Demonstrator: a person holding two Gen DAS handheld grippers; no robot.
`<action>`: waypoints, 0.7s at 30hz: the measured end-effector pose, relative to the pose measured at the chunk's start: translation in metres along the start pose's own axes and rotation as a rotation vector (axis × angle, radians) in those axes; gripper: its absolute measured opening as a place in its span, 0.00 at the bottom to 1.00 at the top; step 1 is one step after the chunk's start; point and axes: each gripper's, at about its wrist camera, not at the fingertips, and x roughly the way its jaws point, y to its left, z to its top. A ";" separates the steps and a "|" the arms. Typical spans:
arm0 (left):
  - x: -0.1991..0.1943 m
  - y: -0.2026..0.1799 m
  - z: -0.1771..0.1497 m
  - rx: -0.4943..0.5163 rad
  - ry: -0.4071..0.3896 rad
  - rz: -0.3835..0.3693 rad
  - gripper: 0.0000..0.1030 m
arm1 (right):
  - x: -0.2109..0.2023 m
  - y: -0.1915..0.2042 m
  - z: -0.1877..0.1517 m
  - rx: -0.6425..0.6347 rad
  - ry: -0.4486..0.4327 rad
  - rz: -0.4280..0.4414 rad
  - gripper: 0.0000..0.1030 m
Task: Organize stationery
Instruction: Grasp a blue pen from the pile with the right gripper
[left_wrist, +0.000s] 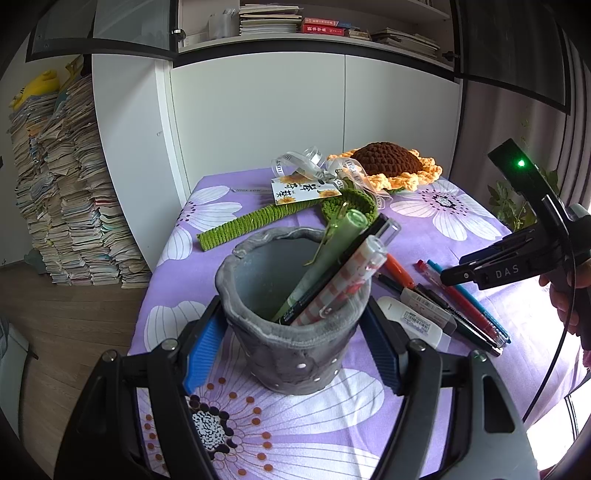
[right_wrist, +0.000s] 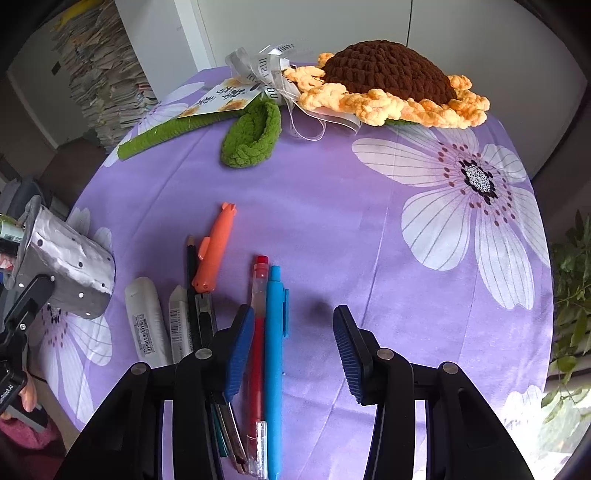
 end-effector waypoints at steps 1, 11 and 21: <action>0.000 0.000 0.000 0.000 0.000 0.000 0.69 | -0.001 -0.002 -0.001 0.009 0.001 -0.001 0.45; 0.001 0.000 0.000 -0.006 -0.001 -0.001 0.69 | -0.005 -0.010 -0.005 0.030 0.000 0.000 0.45; 0.000 0.001 -0.001 -0.007 -0.003 -0.003 0.69 | -0.007 -0.017 -0.003 0.049 0.007 -0.067 0.45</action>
